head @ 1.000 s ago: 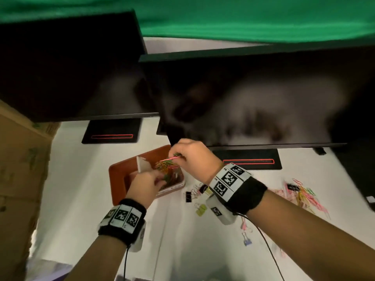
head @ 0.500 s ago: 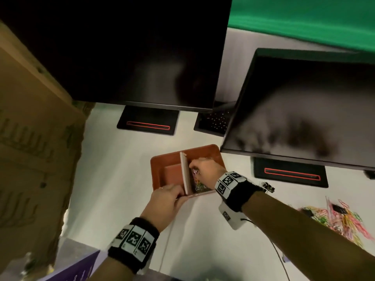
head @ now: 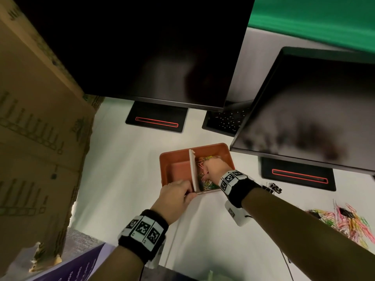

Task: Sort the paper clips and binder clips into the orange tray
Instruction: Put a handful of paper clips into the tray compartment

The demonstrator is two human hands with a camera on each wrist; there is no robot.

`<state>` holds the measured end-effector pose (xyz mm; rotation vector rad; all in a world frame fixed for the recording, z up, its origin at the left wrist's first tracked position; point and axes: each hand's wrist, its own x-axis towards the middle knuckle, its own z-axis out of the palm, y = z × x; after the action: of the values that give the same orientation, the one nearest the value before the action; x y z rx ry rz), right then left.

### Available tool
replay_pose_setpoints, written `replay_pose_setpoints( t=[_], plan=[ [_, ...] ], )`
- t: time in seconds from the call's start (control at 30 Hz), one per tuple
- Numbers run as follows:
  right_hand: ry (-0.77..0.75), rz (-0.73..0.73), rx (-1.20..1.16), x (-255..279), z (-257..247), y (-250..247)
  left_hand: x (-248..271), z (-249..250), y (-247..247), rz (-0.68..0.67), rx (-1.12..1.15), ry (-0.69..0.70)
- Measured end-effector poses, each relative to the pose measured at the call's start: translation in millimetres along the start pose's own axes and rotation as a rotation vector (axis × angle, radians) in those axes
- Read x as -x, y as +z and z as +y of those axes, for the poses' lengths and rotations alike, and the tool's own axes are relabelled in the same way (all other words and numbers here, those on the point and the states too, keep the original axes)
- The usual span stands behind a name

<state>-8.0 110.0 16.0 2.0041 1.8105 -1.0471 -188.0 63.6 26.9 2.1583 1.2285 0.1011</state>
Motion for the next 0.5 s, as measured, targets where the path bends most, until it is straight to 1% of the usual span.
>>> replay_pose_setpoints(
  t=[0.13, 0.23, 0.4, 0.5],
  plan=[
    [-0.017, 0.089, -0.188, -2, 7, 6, 0, 3, -2, -0.005, -0.005, -0.011],
    [-0.031, 0.145, -0.2, -1, 9, 6, 1, 5, -3, -0.007, -0.005, -0.01],
    [-0.09, 0.324, -0.396, 0, 10, -5, 0, 6, -4, -0.003, -0.005, -0.008],
    [-0.114, 0.404, -0.387, -2, 8, -5, 0, 6, -3, 0.001, -0.016, -0.008]
  ],
)
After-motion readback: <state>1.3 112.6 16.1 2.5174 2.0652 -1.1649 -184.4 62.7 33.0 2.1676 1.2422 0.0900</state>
